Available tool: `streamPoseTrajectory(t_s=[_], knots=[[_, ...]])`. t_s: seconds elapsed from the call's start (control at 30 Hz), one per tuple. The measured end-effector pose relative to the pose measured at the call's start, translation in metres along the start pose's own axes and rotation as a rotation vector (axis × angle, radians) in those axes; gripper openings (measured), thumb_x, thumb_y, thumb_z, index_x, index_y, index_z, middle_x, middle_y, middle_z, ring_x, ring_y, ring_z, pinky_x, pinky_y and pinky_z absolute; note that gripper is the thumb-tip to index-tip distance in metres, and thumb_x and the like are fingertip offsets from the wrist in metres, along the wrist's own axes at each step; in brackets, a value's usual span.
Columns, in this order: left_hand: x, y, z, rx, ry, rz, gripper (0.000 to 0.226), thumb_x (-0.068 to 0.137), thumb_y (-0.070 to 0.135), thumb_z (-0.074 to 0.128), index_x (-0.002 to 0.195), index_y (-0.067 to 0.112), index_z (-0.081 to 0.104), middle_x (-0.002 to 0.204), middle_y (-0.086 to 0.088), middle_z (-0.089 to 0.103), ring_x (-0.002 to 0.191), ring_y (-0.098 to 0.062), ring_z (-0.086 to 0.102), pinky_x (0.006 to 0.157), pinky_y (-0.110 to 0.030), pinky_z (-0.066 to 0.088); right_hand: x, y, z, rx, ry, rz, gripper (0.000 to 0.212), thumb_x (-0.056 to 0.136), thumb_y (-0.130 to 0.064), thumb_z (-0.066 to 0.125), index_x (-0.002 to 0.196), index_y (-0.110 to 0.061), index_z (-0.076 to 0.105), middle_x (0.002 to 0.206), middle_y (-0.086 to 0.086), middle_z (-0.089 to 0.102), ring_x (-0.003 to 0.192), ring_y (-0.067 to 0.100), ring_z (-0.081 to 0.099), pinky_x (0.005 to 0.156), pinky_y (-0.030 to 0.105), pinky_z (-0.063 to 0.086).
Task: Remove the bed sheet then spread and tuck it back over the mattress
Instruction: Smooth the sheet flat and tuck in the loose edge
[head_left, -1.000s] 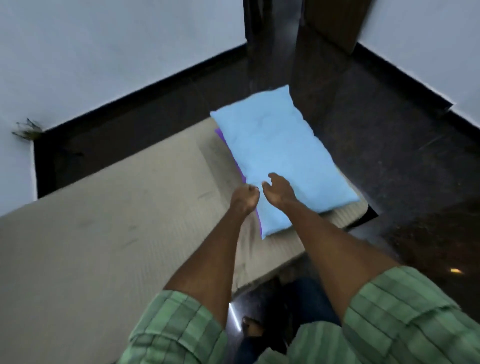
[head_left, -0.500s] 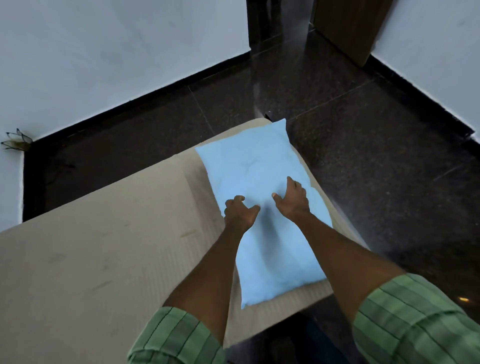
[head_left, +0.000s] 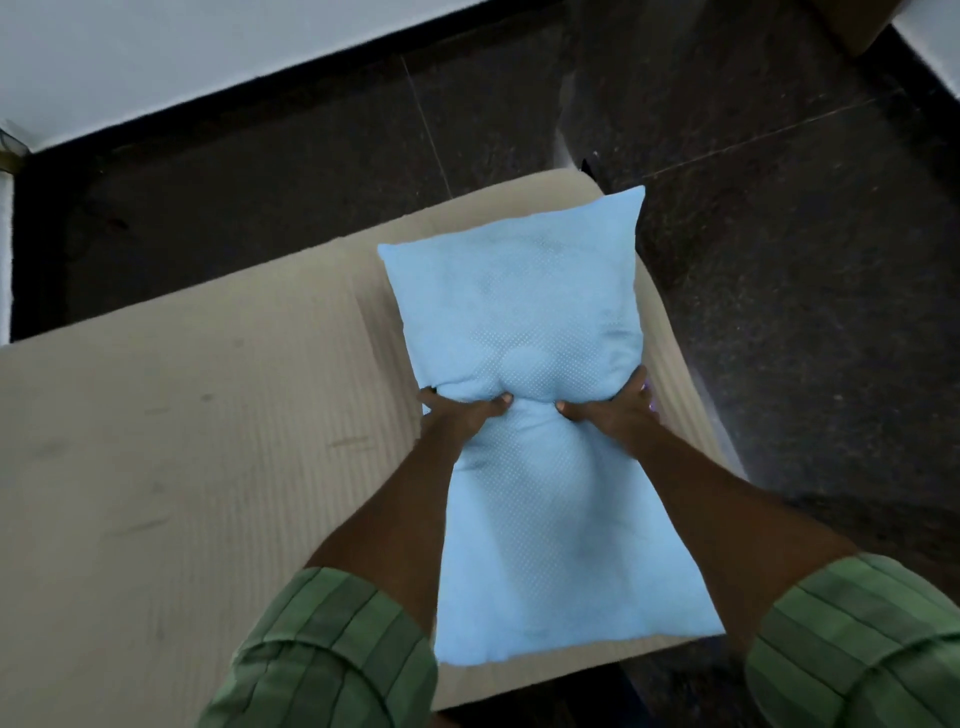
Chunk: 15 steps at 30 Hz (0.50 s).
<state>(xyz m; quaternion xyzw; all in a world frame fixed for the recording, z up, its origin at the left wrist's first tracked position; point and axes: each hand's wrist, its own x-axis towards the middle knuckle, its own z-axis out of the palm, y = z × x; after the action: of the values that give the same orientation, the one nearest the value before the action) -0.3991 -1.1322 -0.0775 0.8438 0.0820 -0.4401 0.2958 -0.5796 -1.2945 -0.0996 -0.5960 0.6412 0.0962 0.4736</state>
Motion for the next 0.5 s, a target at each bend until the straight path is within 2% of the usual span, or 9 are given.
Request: streamPoseTrajectory(t_s=[0.1,0.17,0.23,0.27,0.33,0.43,0.5], knots=[[0.019,-0.016,0.003,-0.071,-0.086,-0.003,0.154,0.041,0.053,0.102,0.157,0.013,0.008,0.157,-0.001,0.033,0.144,-0.023,0.038,0.116,-0.042,0.036,0.030,0.013,0.004,0.017,-0.008,-0.022,0.178,0.018,-0.072,0.093,0.161,-0.025,-0.003,0.168,0.007,0.016,0.155,0.031,0.018,0.124,0.055,0.022],[0.028,-0.026,0.008,-0.129,-0.113,0.003,0.152,0.038,0.053,0.103,0.156,0.016,0.015,0.151,0.006,0.038,0.138,-0.020,0.044,0.114,-0.041,0.040,0.050,0.026,0.012,0.022,0.027,-0.045,0.176,0.011,-0.081,0.088,0.160,-0.025,0.012,0.163,0.001,0.032,0.150,0.027,0.033,0.120,0.051,0.032],[0.029,-0.031,0.011,-0.200,-0.110,0.016,0.150,0.032,0.055,0.104,0.154,0.018,0.023,0.151,0.006,0.044,0.134,-0.018,0.048,0.111,-0.040,0.043,0.068,0.041,0.022,0.034,0.042,-0.069,0.165,0.005,-0.088,0.083,0.152,-0.033,0.031,0.151,-0.007,0.049,0.141,0.023,0.046,0.114,0.052,0.041],[0.027,-0.032,0.011,-0.229,-0.119,0.014,0.144,0.037,0.052,0.104,0.153,0.018,0.025,0.149,0.007,0.045,0.133,-0.018,0.048,0.110,-0.041,0.043,0.069,0.045,0.025,0.064,0.044,-0.079,0.160,0.004,-0.088,0.083,0.147,-0.035,0.037,0.144,-0.010,0.054,0.137,0.022,0.050,0.111,0.053,0.043],[0.020,-0.031,0.006,-0.258,-0.129,-0.003,0.131,0.050,0.043,0.102,0.152,0.017,0.024,0.145,0.008,0.044,0.131,-0.018,0.047,0.108,-0.045,0.042,0.054,0.039,0.023,0.115,0.048,-0.072,0.156,0.005,-0.086,0.085,0.144,-0.034,0.038,0.140,-0.010,0.057,0.133,0.022,0.052,0.108,0.053,0.046],[0.001,-0.031,-0.009,-0.268,-0.116,0.032,0.132,0.053,0.039,0.102,0.153,0.013,0.021,0.150,-0.001,0.045,0.135,-0.026,0.048,0.106,-0.049,0.047,0.014,0.019,0.010,0.134,0.066,-0.081,0.158,0.004,-0.084,0.086,0.145,-0.034,0.035,0.140,-0.008,0.057,0.131,0.025,0.054,0.106,0.052,0.048],[-0.011,-0.035,-0.023,-0.264,-0.088,0.046,0.135,0.051,0.039,0.103,0.153,0.012,0.019,0.149,-0.001,0.043,0.135,-0.027,0.048,0.107,-0.051,0.047,-0.010,0.011,0.008,0.159,0.055,-0.129,0.152,0.010,-0.080,0.091,0.144,-0.034,0.037,0.137,-0.010,0.059,0.126,0.022,0.058,0.103,0.048,0.050]])
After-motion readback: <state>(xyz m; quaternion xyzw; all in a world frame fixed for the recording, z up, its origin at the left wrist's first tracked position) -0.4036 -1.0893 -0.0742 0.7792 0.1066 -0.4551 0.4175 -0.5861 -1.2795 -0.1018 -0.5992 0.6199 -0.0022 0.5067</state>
